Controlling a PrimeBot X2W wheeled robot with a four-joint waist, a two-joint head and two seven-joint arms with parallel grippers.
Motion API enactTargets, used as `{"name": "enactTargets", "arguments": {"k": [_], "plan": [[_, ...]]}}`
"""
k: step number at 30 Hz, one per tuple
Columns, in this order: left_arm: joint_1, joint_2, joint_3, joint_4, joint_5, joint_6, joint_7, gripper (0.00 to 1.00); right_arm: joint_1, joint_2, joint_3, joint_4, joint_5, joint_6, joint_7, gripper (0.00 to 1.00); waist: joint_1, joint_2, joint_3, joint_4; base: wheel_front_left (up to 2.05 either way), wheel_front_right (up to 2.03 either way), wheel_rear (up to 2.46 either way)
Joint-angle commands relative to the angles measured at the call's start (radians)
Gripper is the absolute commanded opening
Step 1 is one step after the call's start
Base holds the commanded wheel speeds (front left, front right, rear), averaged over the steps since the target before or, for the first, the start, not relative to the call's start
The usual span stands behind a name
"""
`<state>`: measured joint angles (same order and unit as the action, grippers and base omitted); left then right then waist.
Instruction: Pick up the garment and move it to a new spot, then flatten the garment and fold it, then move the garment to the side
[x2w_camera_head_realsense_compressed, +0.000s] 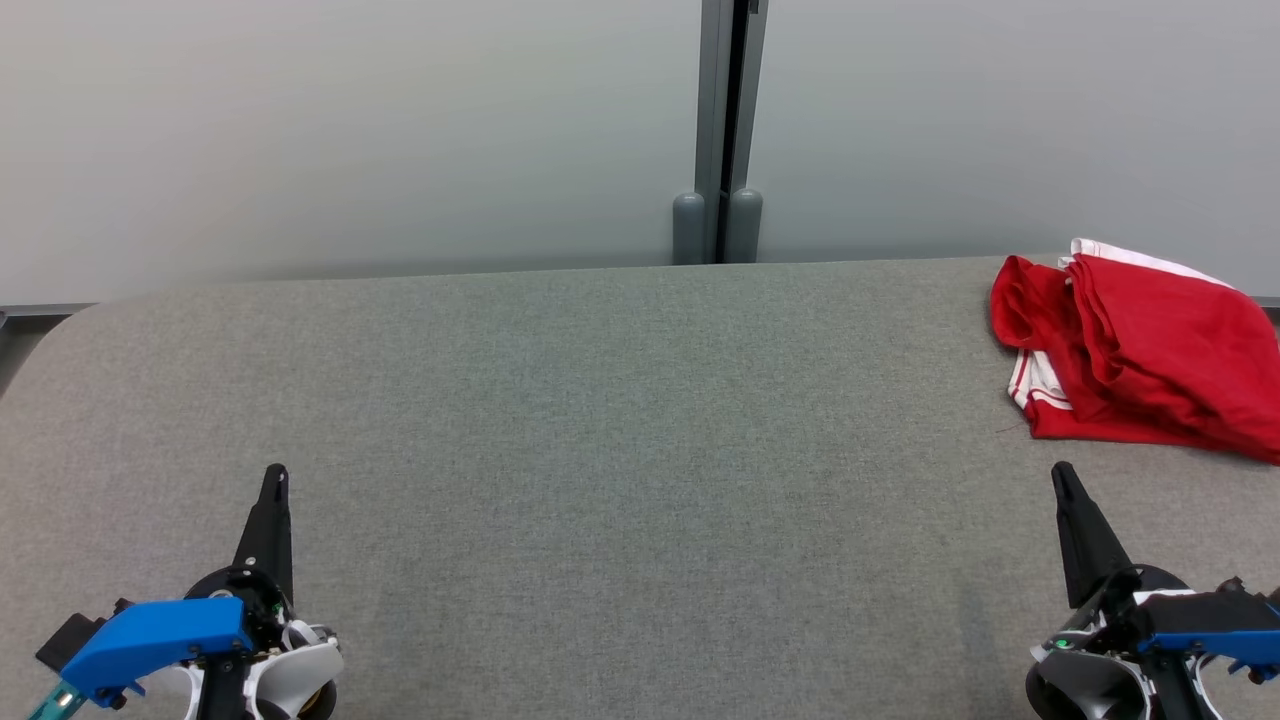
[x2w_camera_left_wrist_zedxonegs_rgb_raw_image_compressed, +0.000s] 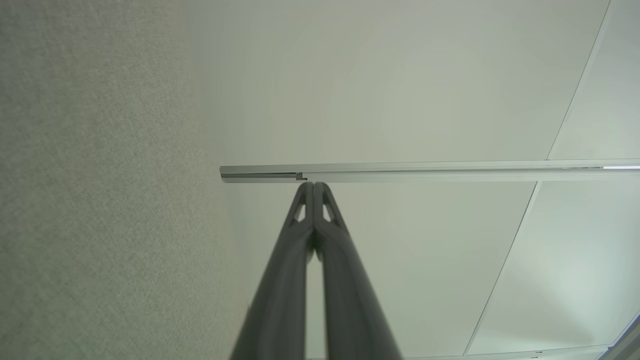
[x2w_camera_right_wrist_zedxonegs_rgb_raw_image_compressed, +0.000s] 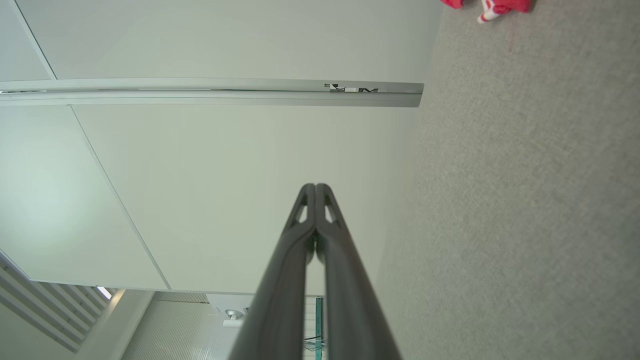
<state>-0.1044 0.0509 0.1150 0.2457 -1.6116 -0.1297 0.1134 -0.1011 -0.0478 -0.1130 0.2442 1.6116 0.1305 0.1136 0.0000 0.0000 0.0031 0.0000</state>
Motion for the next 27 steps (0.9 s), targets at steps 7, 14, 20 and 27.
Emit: {"name": "enactTargets", "arguments": {"k": [7, 14, 20, 27], "plan": [[-0.01, -0.003, 0.002, 0.0, -0.003, -0.005, 0.004, 0.0, -0.015, -0.004, -0.003, 0.002, 0.002, 0.0, 0.003, 0.0, 0.0, 0.0, 0.0, 0.0, 0.0, 0.0, 0.0], [-0.01, -0.003, 0.002, 0.0, -0.002, -0.005, 0.004, 0.0, -0.015, -0.004, -0.003, 0.002, 0.003, 0.0, 0.003, 0.0, 0.0, 0.0, 0.0, 0.0, 0.0, 0.0, 0.0], [-0.01, -0.003, 0.002, 0.0, -0.002, -0.005, 0.004, 0.0, -0.015, -0.004, -0.002, 0.002, 0.003, 0.0, 0.003, 0.0, 0.0, 0.0, 0.0, 0.0, 0.0, 0.0, 0.0], [-0.01, -0.003, 0.002, 0.0, -0.002, -0.005, 0.004, 0.0, -0.014, -0.004, -0.003, 0.002, 0.003, 0.0, 0.002, 0.0, 0.0, 0.0, 0.0, 0.0, 0.0, 0.0, 0.0]]}}
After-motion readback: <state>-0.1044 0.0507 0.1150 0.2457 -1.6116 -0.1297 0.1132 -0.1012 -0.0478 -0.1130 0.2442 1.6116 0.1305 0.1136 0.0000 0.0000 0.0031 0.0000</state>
